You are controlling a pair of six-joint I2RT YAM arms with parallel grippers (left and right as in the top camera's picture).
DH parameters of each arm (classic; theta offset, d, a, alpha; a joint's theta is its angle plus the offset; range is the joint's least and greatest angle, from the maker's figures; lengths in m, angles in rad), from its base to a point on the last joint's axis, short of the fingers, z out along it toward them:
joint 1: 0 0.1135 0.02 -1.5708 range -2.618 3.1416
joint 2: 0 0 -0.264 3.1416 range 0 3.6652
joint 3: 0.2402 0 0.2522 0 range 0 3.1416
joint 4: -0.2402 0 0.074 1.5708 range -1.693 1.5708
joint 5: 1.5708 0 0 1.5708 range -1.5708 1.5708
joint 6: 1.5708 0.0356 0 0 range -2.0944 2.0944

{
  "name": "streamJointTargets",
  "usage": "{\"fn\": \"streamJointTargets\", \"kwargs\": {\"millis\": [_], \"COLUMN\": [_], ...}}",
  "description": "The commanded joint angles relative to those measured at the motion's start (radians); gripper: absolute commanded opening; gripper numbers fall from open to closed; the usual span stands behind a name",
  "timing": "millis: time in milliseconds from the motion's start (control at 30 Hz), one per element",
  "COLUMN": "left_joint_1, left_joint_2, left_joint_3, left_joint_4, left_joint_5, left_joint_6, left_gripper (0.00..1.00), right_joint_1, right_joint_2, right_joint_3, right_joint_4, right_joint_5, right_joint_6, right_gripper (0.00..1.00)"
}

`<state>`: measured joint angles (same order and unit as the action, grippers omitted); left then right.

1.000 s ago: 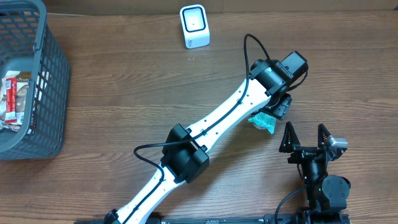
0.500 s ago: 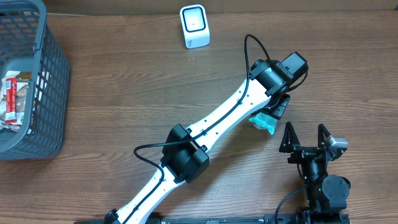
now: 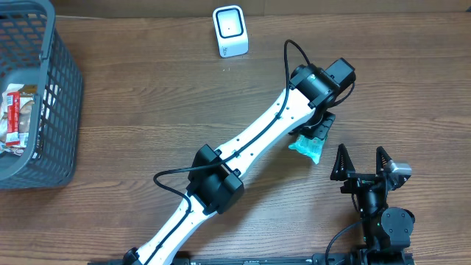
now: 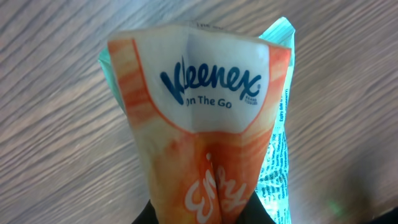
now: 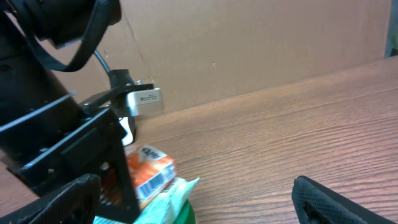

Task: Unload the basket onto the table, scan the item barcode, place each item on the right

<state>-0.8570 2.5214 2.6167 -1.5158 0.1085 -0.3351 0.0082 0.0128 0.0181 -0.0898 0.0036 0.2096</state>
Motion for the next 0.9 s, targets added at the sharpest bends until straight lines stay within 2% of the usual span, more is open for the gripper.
{"fn": "streamJointTargets", "kwargs": {"millis": [0,333,533,667,767,867], "left_joint_1": [0.028,0.13,0.15,0.15,0.15,0.15], "left_joint_2": [-0.083,-0.179,-0.179,-0.179,-0.179,-0.179], "left_joint_3": [0.004,0.004,0.001,0.001,0.001,0.001], "left_joint_4": [-0.028,-0.174,-0.174,-0.174,-0.174,-0.174], "left_joint_5": [0.011,-0.057,-0.014,0.001,0.001,0.021], "left_joint_6": [0.047,0.051,0.066,0.066,0.065,0.066], "left_gripper": [0.04,0.04,0.04,0.14,0.27,0.33], "right_joint_1": [-0.002,-0.002,-0.002,-0.002,-0.002,-0.002], "right_joint_2": [-0.01,-0.01,-0.01,-0.01,-0.01,-0.01], "right_joint_3": [-0.01,-0.01,-0.01,-0.01,-0.01,-0.01], "right_joint_4": [0.007,0.007,0.007,0.006,0.006,0.006], "right_joint_5": [-0.005,-0.005,-0.005,-0.005,-0.005,-0.005], "right_joint_6": [0.004,0.004,0.004,0.004,0.004,0.004], "right_gripper": [1.0,1.0,1.0,1.0,1.0,1.0]}}
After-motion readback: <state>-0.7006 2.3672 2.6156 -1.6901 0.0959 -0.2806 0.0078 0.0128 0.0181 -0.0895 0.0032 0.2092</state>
